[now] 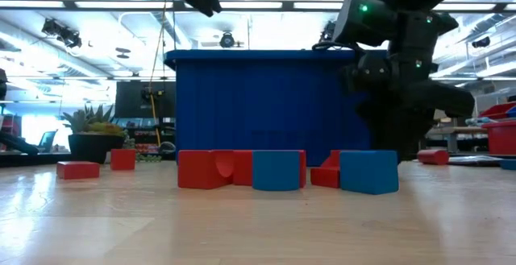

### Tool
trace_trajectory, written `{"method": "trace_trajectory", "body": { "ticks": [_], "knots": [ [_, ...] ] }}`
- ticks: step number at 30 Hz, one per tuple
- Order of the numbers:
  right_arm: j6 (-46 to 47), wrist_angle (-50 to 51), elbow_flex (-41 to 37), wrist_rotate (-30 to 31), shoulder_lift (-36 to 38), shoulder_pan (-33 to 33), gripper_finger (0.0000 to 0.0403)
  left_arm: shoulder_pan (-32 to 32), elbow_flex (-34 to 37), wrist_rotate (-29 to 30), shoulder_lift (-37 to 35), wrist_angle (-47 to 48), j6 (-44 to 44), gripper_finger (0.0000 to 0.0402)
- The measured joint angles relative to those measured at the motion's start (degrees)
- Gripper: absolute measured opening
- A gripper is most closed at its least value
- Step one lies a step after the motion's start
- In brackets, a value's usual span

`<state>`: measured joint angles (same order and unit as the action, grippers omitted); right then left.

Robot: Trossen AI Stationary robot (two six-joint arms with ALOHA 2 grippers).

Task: Sort blocks
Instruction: Put the blue block with the other blue blocks into the blue bin

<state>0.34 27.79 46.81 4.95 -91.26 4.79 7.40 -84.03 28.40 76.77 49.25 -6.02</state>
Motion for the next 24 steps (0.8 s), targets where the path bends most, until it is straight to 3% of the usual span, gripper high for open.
{"method": "trace_trajectory", "body": {
  "ticks": [2,7,15,19,24],
  "knots": [
    [-0.2,0.2,0.0,0.0,0.4,0.0,0.0114,0.0,0.0,0.0,0.0,0.0,0.0,0.0232],
    [1.4,1.9,0.0,0.0,3.4,0.0,0.0113,0.0,0.0,0.0,-0.2,-0.1,0.1,0.0232],
    [4.6,2.1,4.5,0.0,14.5,1.6,0.0113,0.0,-0.3,0.9,-3.4,0.1,1.4,0.0232],
    [5.5,-5.6,7.6,4.4,18.9,2.1,0.0114,0.0,-0.3,3.5,-5.5,-1.1,2.9,0.0232],
    [0.1,-25.0,8.6,10.0,21.0,0.3,0.0116,0.0,-0.4,5.5,-7.6,-1.8,4.3,0.0232]
  ]
}}
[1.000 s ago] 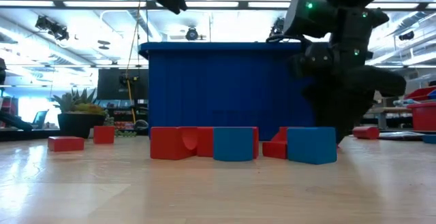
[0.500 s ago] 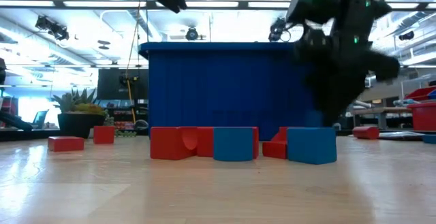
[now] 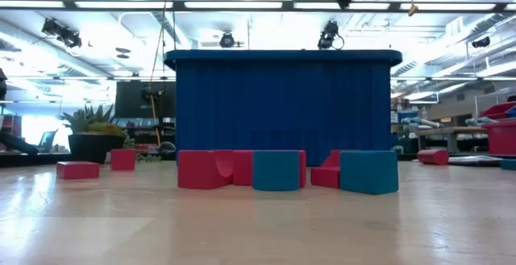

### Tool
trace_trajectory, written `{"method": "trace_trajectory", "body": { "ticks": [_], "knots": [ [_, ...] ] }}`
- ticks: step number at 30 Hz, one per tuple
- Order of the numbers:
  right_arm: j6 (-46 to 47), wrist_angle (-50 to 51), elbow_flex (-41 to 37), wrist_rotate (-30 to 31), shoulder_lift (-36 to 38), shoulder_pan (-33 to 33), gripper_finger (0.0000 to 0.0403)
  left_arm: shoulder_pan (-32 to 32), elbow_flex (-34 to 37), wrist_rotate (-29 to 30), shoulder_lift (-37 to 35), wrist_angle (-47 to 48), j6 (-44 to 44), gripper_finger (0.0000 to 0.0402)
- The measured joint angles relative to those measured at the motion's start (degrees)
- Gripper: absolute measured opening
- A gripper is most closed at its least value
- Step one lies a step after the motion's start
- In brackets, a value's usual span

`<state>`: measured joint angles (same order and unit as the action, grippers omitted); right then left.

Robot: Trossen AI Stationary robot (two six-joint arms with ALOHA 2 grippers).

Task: Sort blocks
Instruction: Put the blue block with the other blue blocks into the blue bin

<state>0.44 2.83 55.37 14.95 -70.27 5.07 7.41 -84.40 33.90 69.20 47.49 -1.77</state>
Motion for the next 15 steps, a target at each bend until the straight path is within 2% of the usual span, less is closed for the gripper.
{"method": "trace_trajectory", "body": {
  "ticks": [3,7,10,15],
  "knots": [
    [-4.0,-11.4,0.0,0.7,-1.7,-3.2,0.0116,0.0,0.0,0.2,-0.4,0.9,0.0,0.0232],
    [-4.6,-23.5,0.0,0.7,-6.4,-8.3,0.0118,0.1,0.0,0.3,-0.3,1.0,-0.1,0.0232],
    [-4.6,-28.8,0.0,0.7,-9.9,-11.9,0.0125,0.1,0.0,0.4,-0.3,1.1,-0.2,0.0232],
    [-5.4,-30.1,0.5,0.5,-14.1,-16.2,0.0161,0.1,0.2,-0.1,-0.1,1.7,-1.3,0.0232]
  ]
}}
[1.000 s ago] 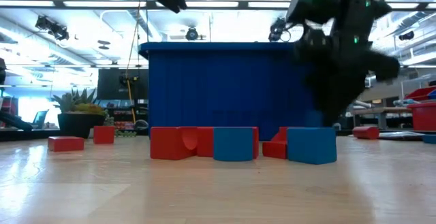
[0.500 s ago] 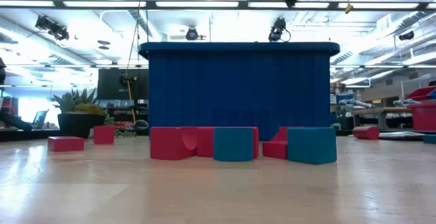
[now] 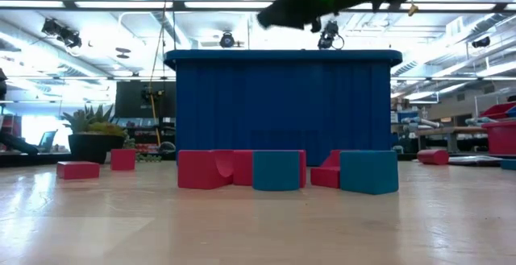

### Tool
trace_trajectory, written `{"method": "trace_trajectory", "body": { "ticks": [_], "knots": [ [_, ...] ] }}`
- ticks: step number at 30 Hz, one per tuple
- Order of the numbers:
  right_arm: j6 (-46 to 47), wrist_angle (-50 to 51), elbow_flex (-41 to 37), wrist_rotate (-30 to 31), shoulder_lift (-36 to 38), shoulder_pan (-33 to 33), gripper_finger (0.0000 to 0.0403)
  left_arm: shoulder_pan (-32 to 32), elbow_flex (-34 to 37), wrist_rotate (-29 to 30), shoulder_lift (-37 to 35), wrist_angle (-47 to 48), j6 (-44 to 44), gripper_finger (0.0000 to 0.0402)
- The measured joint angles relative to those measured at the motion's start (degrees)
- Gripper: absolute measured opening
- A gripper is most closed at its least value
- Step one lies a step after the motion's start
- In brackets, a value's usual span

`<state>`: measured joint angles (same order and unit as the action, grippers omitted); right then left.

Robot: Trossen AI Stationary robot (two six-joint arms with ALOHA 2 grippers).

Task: Sort blocks
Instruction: Put the blue block with the other blue blocks into the blue bin

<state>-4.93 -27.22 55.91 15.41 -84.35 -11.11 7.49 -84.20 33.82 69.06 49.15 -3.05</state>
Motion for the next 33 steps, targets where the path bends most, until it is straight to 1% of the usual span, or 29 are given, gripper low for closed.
{"method": "trace_trajectory", "body": {
  "ticks": [4,7,11,12,14,18,20,23,26,30,33],
  "knots": [
    [1.6,5.3,2.1,0.0,-0.9,-1.2,0.0206,0.0,0.0,0.0,-0.2,0.3,-0.2,0.0232],
    [-0.5,10.3,3.8,0.0,0.6,-0.7,0.0234,0.0,0.0,0.0,-0.2,0.8,-0.3,0.0232],
    [-3.1,19.9,6.1,-0.5,6.9,2.4,0.0254,0.0,0.0,0.0,-0.2,1.5,-0.3,0.0232],
    [-3.1,23.0,6.4,-1.5,8.8,3.4,0.0255,0.0,0.0,0.0,-0.2,1.7,-0.3,0.0232],
    [-1.9,29.3,6.6,-6.3,12.4,5.6,0.0256,0.0,0.0,0.0,-0.2,1.6,-0.3,0.0232],
    [4.3,43.3,6.7,-16.7,19.3,11.2,0.0249,0.0,0.0,-0.1,-0.9,1.5,-0.3,0.0232],
    [6.4,51.8,6.7,-18.6,21.8,14.7,0.0245,0.0,0.0,-0.1,-0.8,1.6,-0.3,0.0232],
    [10.4,62.8,6.7,-16.4,24.3,20.1,0.0243,0.0,0.0,-0.2,-0.7,1.6,-0.2,0.0232],
    [19.0,72.9,6.7,-13.7,25.0,23.9,0.0247,0.0,0.0,-0.1,-0.8,1.6,0.0,0.0232],
    [32.8,86.2,6.7,-12.4,23.4,27.1,0.0254,0.0,0.0,-0.1,-0.7,1.7,0.0,0.0232],
    [38.0,96.0,6.5,-12.9,20.9,28.8,0.0256,0.0,0.0,-0.1,-0.7,1.7,0.0,0.0232]
  ]
}}
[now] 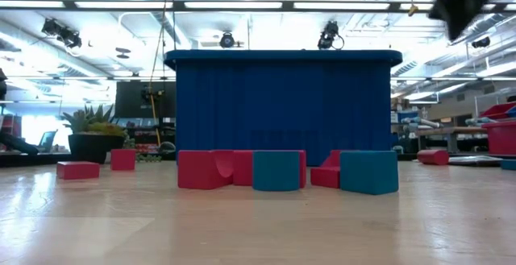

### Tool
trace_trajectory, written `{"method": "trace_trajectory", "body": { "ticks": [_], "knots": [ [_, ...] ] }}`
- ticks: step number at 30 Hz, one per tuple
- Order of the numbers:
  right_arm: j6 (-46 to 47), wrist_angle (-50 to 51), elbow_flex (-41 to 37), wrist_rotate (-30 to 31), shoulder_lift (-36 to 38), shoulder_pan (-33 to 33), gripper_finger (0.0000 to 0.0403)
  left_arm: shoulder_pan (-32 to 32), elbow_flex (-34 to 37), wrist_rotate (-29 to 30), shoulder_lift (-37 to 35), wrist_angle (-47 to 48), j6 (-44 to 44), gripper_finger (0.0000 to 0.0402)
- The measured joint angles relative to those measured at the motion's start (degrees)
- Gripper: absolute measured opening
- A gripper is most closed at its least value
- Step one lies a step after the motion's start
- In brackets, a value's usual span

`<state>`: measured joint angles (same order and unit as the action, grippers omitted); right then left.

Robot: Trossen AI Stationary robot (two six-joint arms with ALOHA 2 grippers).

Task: Sort blocks
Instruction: Put the blue block with the other blue blocks into the blue bin

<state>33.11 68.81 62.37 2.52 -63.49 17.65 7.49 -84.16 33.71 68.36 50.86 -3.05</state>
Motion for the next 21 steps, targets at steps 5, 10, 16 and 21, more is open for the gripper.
{"method": "trace_trajectory", "body": {
  "ticks": [5,10,16,21],
  "knots": [
    [-0.7,4.8,-4.0,-0.6,-2.9,3.3,0.0244,0.0,0.0,0.0,0.0,-0.1,0.0,0.0232],
    [-0.3,4.9,-9.0,-2.3,-4.4,5.8,0.022,0.0,0.0,-1.8,0.0,0.1,-0.2,0.0232],
    [2.9,7.5,-14.7,-2.2,-4.7,6.6,0.016,0.0,0.0,-3.4,0.0,0.1,-0.2,0.0232],
    [2.1,6.4,-19.9,-2.5,-4.8,6.6,0.0094,0.0,0.0,-3.4,0.0,0.1,-0.2,0.0232]
  ]
}}
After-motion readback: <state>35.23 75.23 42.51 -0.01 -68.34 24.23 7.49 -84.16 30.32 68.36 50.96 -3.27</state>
